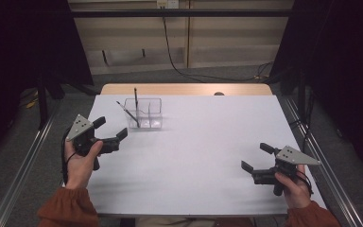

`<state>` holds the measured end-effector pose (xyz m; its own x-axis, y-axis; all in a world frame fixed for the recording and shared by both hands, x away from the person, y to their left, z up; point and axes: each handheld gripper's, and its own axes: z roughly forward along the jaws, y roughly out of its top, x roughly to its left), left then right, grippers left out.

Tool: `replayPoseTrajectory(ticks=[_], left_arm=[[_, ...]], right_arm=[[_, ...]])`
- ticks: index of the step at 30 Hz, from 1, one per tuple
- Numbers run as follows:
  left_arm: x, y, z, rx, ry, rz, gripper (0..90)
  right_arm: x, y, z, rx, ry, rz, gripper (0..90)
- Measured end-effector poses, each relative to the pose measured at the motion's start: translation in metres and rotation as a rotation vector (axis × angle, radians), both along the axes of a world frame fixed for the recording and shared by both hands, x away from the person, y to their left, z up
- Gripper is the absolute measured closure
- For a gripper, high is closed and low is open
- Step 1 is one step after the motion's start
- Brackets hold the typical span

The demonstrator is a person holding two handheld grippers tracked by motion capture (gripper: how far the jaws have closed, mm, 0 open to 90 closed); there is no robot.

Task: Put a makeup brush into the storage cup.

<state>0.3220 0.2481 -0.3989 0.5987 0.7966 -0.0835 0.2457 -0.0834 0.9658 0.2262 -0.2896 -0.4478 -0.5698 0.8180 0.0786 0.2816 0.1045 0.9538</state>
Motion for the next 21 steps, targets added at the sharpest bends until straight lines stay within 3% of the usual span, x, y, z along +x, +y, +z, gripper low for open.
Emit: replayPoseTrajectory(ticks=[21], left_arm=[[-0.043,0.020,-0.020,-0.009,0.015,0.008,4.4]], right_arm=[[-0.005,-0.003,0.000,-0.010,-0.005,-0.020,0.0]])
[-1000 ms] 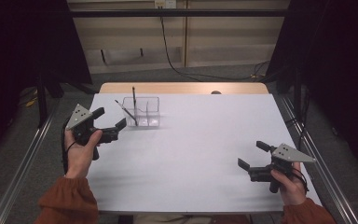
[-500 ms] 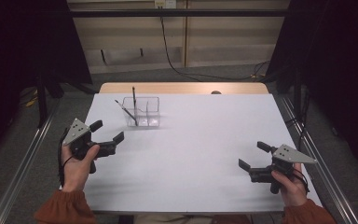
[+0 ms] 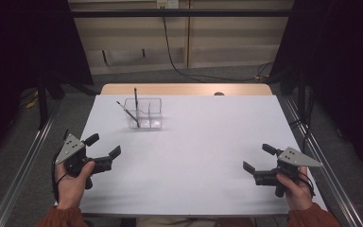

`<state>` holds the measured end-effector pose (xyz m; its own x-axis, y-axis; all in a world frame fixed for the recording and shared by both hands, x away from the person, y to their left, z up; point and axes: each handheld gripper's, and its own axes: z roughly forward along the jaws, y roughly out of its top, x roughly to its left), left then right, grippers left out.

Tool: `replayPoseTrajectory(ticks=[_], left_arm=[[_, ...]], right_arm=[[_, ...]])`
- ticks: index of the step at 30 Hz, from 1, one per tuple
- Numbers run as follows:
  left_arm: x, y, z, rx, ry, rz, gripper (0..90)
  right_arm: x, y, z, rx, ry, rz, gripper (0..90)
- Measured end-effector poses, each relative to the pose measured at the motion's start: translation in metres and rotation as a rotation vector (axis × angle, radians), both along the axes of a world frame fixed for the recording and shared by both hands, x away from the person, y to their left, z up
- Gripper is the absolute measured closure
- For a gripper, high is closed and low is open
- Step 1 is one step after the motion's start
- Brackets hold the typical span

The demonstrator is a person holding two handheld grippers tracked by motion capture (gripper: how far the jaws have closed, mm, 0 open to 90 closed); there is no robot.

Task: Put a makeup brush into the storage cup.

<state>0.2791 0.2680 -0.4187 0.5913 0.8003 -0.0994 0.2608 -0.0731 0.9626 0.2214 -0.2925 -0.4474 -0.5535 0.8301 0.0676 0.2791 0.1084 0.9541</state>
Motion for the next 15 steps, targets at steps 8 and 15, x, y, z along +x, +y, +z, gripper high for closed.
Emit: replayPoseTrajectory(ticks=[8,15], left_arm=[[-0.011,0.001,-0.005,-0.011,0.003,-0.021,4.3],[-0.022,0.003,-0.011,0.005,0.001,-0.009,4.1]], right_arm=[[0.000,0.000,0.001,0.003,-0.003,-0.001,0.0],[-0.001,-0.001,0.001,0.006,-0.003,0.000,0.0]])
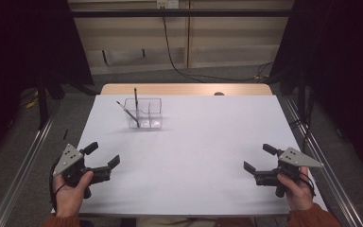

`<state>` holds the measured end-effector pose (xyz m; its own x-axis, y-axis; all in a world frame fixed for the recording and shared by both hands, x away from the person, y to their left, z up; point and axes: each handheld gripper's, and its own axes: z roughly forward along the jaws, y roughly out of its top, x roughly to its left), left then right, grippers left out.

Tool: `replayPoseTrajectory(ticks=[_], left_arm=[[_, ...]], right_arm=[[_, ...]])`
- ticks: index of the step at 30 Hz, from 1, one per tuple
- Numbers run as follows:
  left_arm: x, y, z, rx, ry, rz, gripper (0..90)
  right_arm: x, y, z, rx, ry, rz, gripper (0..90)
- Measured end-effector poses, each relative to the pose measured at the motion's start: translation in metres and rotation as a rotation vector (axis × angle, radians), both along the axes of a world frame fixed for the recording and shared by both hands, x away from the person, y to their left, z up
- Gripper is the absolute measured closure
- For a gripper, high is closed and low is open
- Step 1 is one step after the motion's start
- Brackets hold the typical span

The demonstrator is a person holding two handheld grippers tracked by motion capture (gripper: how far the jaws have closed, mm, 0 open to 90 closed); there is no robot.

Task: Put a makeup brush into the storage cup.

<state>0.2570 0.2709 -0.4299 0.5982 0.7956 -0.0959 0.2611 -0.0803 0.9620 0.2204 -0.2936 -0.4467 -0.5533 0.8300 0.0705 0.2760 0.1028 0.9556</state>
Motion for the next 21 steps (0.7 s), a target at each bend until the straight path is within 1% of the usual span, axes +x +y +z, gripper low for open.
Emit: replayPoseTrajectory(ticks=[6,8,9,12,14,17,19,21], left_arm=[[-0.006,0.003,-0.006,-0.002,0.009,0.008,3.9],[-0.009,0.002,-0.007,-0.008,0.017,0.011,4.0],[-0.011,0.002,-0.007,-0.010,0.015,0.004,4.1],[-0.015,0.001,-0.006,-0.003,0.004,0.009,4.0],[-0.016,0.001,-0.007,-0.012,0.004,0.013,3.8],[-0.015,0.003,-0.008,-0.005,0.002,0.019,3.4],[-0.015,0.001,-0.009,-0.002,0.009,0.013,4.3],[-0.015,0.000,-0.009,-0.004,0.009,0.004,4.1]], right_arm=[[0.000,0.001,0.000,-0.004,-0.006,0.007,0.0],[-0.001,0.000,0.000,-0.006,-0.006,0.004,0.0],[-0.001,0.000,0.001,-0.005,-0.007,0.004,0.0],[-0.001,0.000,0.001,-0.005,-0.009,0.003,0.0],[0.000,0.000,0.001,-0.007,-0.008,0.002,0.0],[-0.001,0.000,0.001,-0.005,-0.013,0.005,0.0],[0.000,0.000,0.001,-0.005,-0.013,0.002,0.0],[0.000,0.000,0.001,-0.005,-0.014,0.003,0.0]])
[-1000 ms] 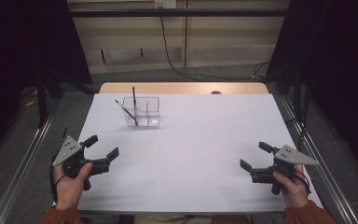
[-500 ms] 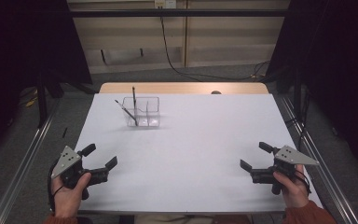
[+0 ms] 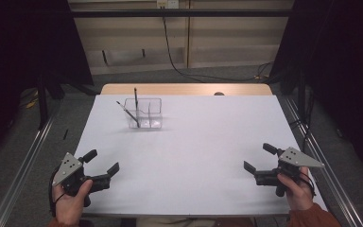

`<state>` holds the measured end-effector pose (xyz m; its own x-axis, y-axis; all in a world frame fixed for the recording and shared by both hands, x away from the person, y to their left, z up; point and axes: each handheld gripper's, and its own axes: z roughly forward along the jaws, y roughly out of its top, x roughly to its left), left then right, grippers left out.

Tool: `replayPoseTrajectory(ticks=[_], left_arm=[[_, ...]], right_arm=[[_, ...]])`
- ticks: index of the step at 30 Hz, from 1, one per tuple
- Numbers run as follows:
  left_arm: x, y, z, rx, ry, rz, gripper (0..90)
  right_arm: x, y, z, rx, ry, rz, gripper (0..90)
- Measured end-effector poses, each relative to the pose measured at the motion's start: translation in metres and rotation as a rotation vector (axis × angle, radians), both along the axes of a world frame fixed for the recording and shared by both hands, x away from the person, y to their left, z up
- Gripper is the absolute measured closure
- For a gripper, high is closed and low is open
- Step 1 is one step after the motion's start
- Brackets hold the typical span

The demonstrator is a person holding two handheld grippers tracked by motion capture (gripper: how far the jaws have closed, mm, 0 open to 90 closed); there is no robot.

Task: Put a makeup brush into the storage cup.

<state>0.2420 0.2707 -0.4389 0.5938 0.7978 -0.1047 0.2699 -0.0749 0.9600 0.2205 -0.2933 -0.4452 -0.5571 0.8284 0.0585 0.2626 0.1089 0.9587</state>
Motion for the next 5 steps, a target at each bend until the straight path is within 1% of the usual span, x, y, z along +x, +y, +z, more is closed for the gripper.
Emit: replayPoseTrajectory(ticks=[2,5], left_arm=[[0.0002,-0.0004,0.0003,0.007,-0.005,-0.001,3.7],[0.0019,-0.0007,-0.0010,0.006,0.006,0.007,3.5]], right_arm=[[0.0000,0.0003,0.0000,-0.001,0.002,0.001,0.0],[0.0008,0.0005,-0.0003,-0.003,0.003,0.003,0.0]])
